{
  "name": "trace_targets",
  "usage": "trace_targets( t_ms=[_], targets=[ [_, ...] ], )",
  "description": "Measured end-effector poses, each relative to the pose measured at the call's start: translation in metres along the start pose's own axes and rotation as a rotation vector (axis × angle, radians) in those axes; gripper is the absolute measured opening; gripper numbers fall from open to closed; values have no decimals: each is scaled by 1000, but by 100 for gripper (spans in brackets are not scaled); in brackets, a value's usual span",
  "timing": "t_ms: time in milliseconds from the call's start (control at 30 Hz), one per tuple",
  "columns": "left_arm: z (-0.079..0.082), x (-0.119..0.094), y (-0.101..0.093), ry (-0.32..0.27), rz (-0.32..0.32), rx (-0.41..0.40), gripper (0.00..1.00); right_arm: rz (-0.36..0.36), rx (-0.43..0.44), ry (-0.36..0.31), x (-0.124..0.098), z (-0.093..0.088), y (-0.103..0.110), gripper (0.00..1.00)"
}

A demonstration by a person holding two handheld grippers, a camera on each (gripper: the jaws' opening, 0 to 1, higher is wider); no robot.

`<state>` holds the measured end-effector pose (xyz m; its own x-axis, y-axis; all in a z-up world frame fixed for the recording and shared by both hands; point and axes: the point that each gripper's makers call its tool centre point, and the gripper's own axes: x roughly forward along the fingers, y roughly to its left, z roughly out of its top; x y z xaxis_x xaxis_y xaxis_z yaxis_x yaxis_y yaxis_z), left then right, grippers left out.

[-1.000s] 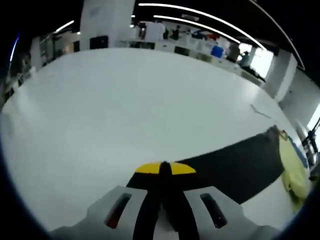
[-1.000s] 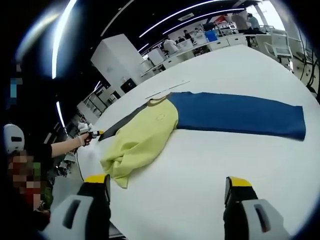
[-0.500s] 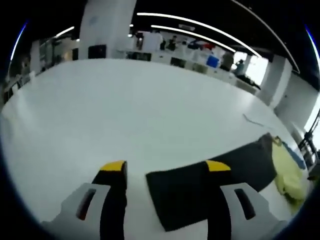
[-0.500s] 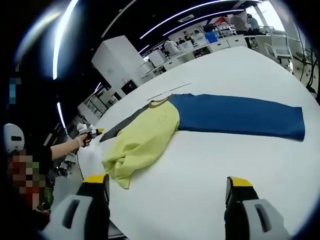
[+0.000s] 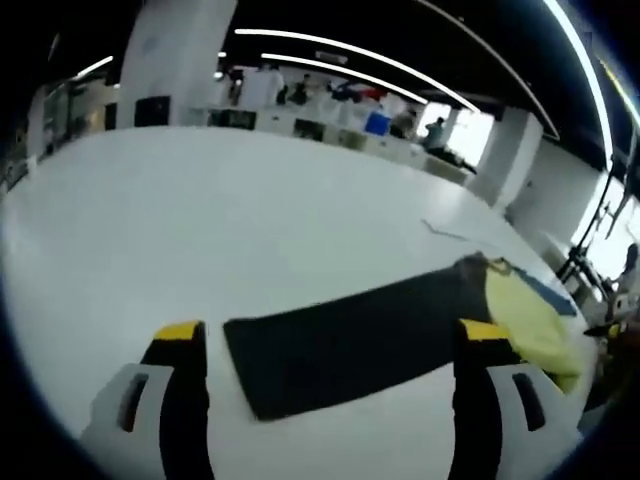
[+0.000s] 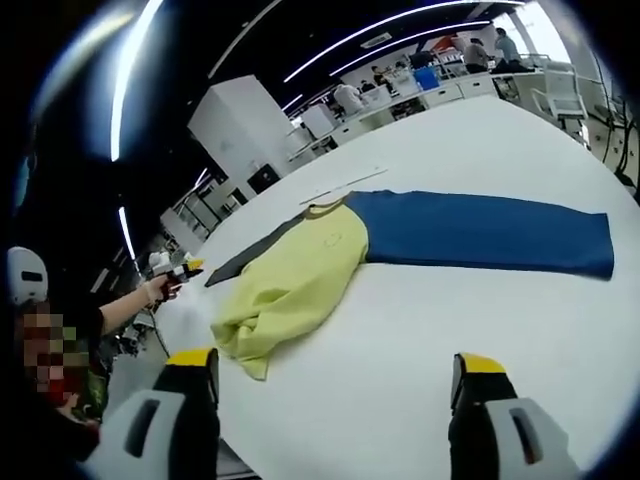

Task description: Fold the garment on the visible template until the final outline fits inside the template.

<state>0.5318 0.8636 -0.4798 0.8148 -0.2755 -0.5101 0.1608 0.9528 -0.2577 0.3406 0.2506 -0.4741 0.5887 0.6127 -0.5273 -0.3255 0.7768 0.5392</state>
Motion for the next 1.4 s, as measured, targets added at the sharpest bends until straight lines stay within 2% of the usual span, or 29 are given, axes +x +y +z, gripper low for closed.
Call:
trace_targets(
  t_ms=[133,200,267,500,867,1033,1167,1400],
  targets=[
    [-1,-8,-17,-8,-34,-7,99,4,0,-10,0,-1,3,97],
    [-7,-11,-27,2,-58,16,99,14,0,-12,1,-2,7,97],
    [-11,-14,-28,9,-53,22,99,18,-3,-15,2,-3,9,97],
    [-21,-29,-49,11,-104,14,99,31,-6,-27,3,-8,18,97],
    [-48,-53,-101,15,-194,-1,96,84,-23,-25,14,-17,40,95],
    [-56,-57,-104,17,-198,-19,95,99,-27,-27,19,-18,45,94],
    [-62,-62,-110,21,-204,-27,93,131,-24,-16,28,-23,56,87],
    [-70,-72,-121,9,-229,-51,90,200,-36,13,57,-34,80,86]
  ],
)
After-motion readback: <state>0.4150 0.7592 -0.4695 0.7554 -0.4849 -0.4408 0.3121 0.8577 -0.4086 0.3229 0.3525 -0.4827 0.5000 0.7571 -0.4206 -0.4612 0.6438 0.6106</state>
